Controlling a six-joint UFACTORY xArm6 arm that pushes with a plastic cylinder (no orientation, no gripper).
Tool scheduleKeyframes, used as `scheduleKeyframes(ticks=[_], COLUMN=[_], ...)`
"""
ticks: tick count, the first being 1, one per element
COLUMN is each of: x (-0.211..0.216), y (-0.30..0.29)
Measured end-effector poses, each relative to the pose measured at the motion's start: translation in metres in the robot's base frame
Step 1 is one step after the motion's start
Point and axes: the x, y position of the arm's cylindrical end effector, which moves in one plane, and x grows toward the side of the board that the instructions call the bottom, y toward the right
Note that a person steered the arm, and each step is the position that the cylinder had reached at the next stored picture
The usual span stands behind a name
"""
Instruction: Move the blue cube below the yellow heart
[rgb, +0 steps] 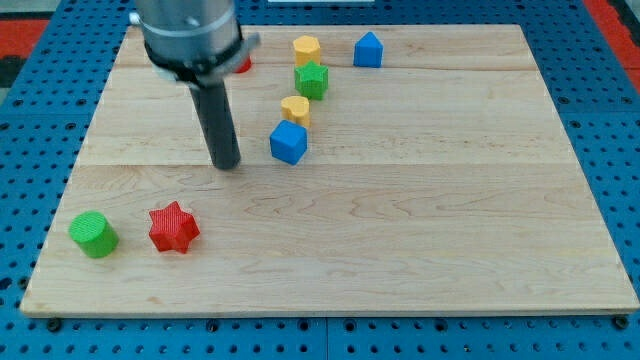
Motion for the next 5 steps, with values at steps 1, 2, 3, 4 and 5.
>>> scheduleKeyframes(ticks=[1, 2, 3, 4, 5], x=[-0.022, -0.018, 0.003, 0.023, 0.043], y=[0.013, 0.048, 0.055, 0.051, -0.013])
